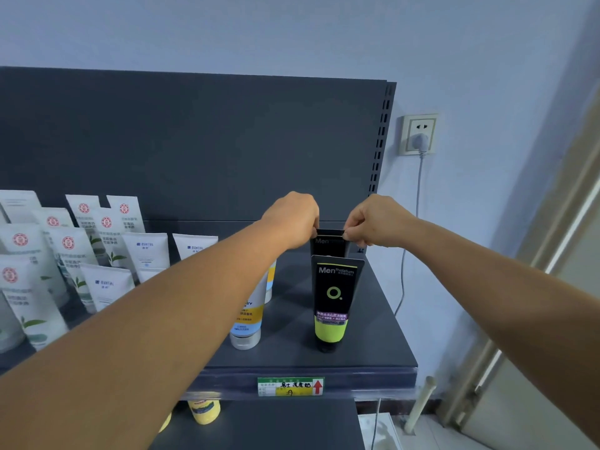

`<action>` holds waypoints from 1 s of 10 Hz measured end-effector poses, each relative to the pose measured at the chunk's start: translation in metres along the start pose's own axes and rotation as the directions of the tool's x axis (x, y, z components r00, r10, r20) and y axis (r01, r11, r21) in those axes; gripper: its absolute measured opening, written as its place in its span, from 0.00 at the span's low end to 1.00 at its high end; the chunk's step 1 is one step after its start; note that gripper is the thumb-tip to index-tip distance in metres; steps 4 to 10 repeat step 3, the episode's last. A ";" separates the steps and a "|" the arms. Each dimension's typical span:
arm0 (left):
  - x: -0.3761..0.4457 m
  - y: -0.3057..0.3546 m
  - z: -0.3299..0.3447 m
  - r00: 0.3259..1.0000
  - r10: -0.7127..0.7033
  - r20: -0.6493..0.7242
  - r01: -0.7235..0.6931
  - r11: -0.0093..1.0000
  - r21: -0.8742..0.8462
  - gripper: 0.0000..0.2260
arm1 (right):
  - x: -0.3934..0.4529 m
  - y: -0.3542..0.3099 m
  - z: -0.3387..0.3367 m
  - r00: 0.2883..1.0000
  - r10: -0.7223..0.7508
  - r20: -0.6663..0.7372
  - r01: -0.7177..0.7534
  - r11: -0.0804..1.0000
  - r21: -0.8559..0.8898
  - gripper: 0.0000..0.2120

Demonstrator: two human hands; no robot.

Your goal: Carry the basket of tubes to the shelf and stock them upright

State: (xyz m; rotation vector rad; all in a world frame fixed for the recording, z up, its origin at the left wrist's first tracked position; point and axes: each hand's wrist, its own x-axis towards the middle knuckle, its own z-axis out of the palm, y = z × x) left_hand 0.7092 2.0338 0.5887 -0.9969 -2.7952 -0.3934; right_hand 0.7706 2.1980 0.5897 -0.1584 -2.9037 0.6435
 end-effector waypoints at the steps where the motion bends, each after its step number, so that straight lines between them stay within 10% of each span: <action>1: -0.001 0.000 -0.001 1.000 -0.004 0.024 0.004 1.000 -0.007 0.08 | 0.002 0.001 -0.001 1.000 0.004 0.023 -0.004 1.000 -0.011 0.06; 10: -0.012 -0.003 -0.014 1.000 0.000 0.002 0.000 0.999 0.034 0.06 | -0.001 -0.009 -0.004 0.999 -0.025 0.027 0.030 0.985 -0.173 0.17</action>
